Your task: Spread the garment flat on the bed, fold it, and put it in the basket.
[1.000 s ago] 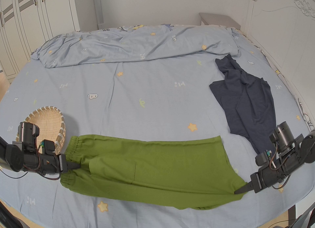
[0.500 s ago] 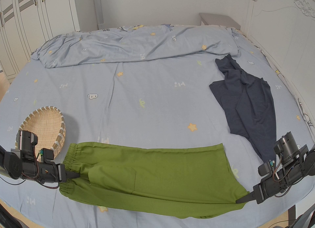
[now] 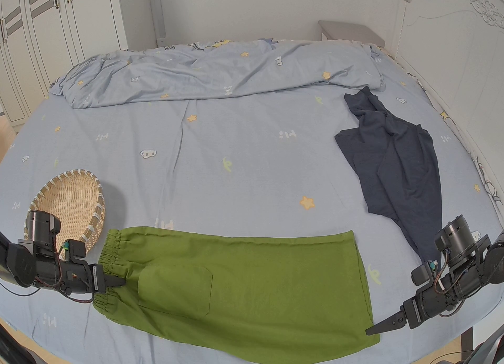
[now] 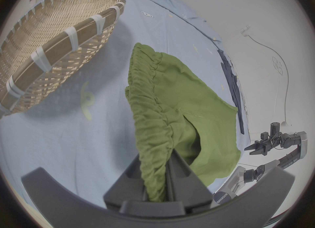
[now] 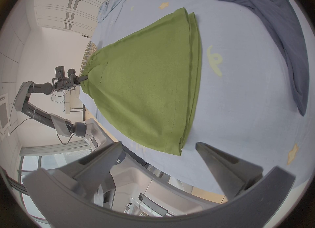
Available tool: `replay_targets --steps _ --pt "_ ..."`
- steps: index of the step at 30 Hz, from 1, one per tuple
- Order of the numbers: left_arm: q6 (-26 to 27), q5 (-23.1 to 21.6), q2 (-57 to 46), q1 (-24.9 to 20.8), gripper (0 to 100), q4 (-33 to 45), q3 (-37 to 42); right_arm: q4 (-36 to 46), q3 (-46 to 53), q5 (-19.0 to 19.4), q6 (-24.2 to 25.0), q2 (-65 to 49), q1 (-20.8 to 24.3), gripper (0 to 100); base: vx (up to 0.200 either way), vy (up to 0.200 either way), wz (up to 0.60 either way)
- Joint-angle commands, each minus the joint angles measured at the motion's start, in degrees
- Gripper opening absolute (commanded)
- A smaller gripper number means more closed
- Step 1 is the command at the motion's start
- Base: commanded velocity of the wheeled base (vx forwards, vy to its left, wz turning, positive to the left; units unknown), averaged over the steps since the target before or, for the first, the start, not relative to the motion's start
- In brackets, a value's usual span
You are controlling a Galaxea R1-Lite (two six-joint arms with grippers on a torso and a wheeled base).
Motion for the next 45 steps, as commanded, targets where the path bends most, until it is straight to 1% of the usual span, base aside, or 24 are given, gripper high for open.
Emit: replay_targets --steps 1,4,5,6,7,8,11,13,14,15,16,18,20,25,28,30,32,35,36,38,40,41,44,45 --pt "0.9 -0.2 -3.1 0.6 0 0.1 0.1 -0.2 -3.0 -1.0 0.1 -0.7 -1.6 100 0.0 0.0 0.0" --pt "1.1 -0.2 -6.6 0.9 0 0.6 0.0 0.1 -7.0 -4.0 0.4 -2.2 -1.9 100 0.0 0.0 0.0" --pt "1.1 -0.2 -6.6 0.9 0 0.6 0.0 0.1 -7.0 -4.0 0.4 -2.2 -1.9 100 0.0 0.0 0.0" --pt "1.2 -0.1 -9.1 1.0 0 1.5 -0.3 0.3 -10.6 -6.9 1.0 -2.3 -1.5 100 0.0 0.0 0.0" --pt "1.2 -0.1 -9.1 1.0 0 1.5 -0.3 0.3 -10.6 -6.9 1.0 -2.3 -1.5 100 0.0 0.0 0.0" --pt "1.2 0.1 -11.2 1.3 0 2.8 -0.8 1.1 -15.2 -9.2 1.4 -2.2 -1.4 100 0.0 0.0 0.0" --pt "1.3 0.3 -13.0 2.8 0 4.8 -2.0 2.7 -18.4 -10.4 1.7 -2.3 -1.4 100 0.0 0.0 0.0" --pt "1.3 0.3 -13.1 2.9 0 5.0 -2.1 2.7 -18.5 -10.4 1.7 -2.3 -1.4 100 0.0 0.0 0.0" --pt "2.1 0.5 -13.9 6.2 0 8.8 -5.8 2.6 -18.6 -10.7 2.6 -2.3 -1.7 100 0.0 0.0 0.0" --pt "2.1 0.5 -13.9 6.2 0 8.8 -5.8 2.6 -18.6 -10.7 2.6 -2.3 -1.7 100 0.0 0.0 0.0" --pt "4.1 0.5 -14.9 9.9 0 13.3 -9.1 2.6 -17.9 -10.7 2.6 -2.5 -1.9 100 0.0 0.0 0.0" --pt "7.8 0.4 -15.2 13.6 0 18.0 -12.3 2.6 -17.2 -10.8 2.6 -2.5 -2.1 100 0.0 0.0 0.0" --pt "9.9 0.4 -15.8 15.2 0 22.1 -14.3 2.6 -17.1 -10.7 2.6 -2.5 -2.4 100 0.0 0.0 0.0" --pt "9.7 0.3 -17.4 13.9 0 25.3 -15.0 2.6 -17.2 -10.7 2.6 -2.5 -2.2 100 0.0 0.0 0.0" --pt "6.9 1.2 -21.2 7.3 0 29.3 -16.9 2.6 -17.2 -10.8 2.6 -2.5 -2.2 100 0.0 0.0 0.0" --pt "5.8 1.4 -22.4 5.7 0 30.6 -17.9 2.6 -17.2 -10.8 2.6 -2.6 -2.3 100 0.0 0.0 0.0" --pt "1.0 3.0 -25.3 -1.6 0 36.0 -22.7 2.7 -17.4 -10.8 2.6 -2.7 -2.4 100 0.0 0.0 0.0" --pt "-4.6 10.4 -25.3 -12.0 0 39.3 -28.3 2.7 -17.2 -10.8 2.5 -2.5 -2.2 100 0.0 0.0 0.0" --pt "-5.2 11.4 -25.3 -12.9 0 39.3 -28.8 2.7 -17.2 -10.8 2.5 -2.5 -2.2 100 0.0 0.0 0.0" --pt "-11.6 19.7 -23.5 -21.8 0 39.4 -32.4 2.7 -17.1 -10.9 2.5 -2.5 -2.1 100 0.0 0.0 0.0" --pt "-14.5 22.5 -22.3 -25.6 0 39.4 -34.1 2.7 -17.2 -10.9 2.5 -2.5 -2.1 100 0.0 0.0 0.0" --pt "-16.9 24.6 -21.0 -29.2 0 39.4 -35.5 2.7 -17.2 -10.9 2.5 -2.5 -2.1 100 0.0 0.0 0.0" --pt "-18.3 26.0 -18.5 -35.1 0 39.4 -36.9 2.7 -17.1 -10.9 2.5 -2.4 -2.1 100 0.0 0.0 0.0" --pt "-18.4 26.0 -18.1 -35.8 0 39.4 -37.1 2.7 -17.1 -10.9 2.5 -2.4 -2.1 100 0.0 0.0 0.0"
